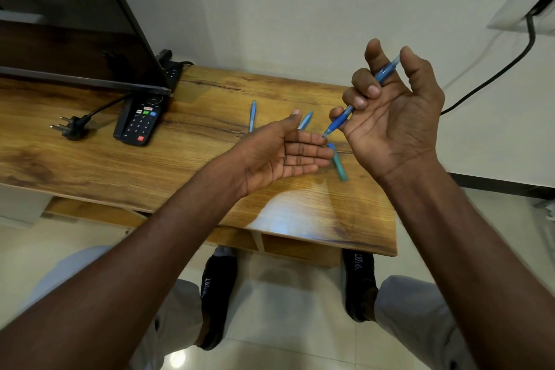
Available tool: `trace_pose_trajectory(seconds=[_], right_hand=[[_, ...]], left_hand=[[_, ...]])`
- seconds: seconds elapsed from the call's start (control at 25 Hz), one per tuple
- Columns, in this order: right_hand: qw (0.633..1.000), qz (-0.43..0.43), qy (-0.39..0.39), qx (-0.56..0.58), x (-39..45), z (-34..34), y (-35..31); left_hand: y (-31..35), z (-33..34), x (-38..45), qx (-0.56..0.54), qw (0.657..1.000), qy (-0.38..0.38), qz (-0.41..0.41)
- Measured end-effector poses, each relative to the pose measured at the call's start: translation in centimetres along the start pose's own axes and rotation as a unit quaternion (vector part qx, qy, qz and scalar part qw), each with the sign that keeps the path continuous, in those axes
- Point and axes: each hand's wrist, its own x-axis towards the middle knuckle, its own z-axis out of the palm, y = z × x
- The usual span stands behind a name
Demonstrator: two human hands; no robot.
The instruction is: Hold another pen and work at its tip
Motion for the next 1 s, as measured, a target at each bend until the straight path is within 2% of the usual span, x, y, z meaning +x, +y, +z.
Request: trace_pose_trajectory(seconds=[1.0], right_hand=[[1.000, -0.002, 0.002, 0.014, 0.11, -0.12, -0.04]], left_hand=[[-0.01, -0.06, -0.03, -0.002, 1.000, -0.007, -0.001]])
